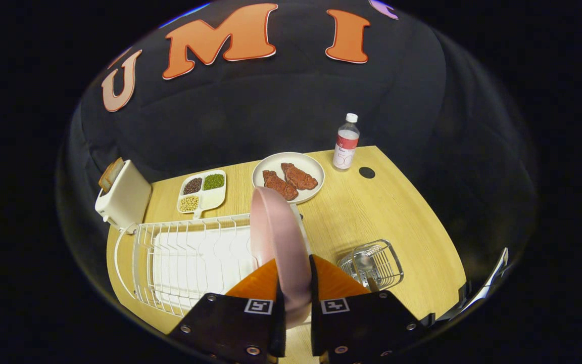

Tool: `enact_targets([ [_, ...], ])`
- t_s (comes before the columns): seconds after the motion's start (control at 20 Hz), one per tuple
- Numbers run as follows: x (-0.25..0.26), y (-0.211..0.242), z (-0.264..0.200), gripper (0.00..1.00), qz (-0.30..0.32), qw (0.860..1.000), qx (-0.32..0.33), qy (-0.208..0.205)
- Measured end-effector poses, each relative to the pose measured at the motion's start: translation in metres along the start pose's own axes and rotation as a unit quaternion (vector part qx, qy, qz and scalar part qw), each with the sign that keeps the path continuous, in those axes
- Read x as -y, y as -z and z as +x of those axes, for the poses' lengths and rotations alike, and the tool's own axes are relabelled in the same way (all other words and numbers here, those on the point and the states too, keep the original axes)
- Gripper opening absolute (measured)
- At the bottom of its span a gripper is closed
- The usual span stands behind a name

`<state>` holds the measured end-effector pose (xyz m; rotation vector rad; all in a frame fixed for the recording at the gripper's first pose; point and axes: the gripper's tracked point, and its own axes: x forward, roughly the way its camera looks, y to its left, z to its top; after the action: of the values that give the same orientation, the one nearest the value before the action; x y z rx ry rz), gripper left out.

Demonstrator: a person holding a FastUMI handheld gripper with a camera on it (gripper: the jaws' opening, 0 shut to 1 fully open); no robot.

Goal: Take the plate from the dish rack, then take the spoon from the basket and place it into the plate.

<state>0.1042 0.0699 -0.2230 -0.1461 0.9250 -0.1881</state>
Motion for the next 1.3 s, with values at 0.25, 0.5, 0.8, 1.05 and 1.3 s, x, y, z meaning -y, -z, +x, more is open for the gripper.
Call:
enact_targets([
  [0.25,0.002,-0.005,-0.003,0.20,-0.012,1.000,0.009,0.027],
  [0.5,0.003,-0.024,-0.018,0.20,-0.029,0.998,0.037,0.047],
  [0.8,-0.014,-0.010,-0.044,0.16,0.019,1.000,0.024,-0.004],
  [1.05,-0.031,0.030,-0.083,0.16,0.081,0.992,-0.001,-0.093],
  [1.3,-0.042,0.083,-0.118,0.16,0.127,0.976,-0.032,-0.173],
])
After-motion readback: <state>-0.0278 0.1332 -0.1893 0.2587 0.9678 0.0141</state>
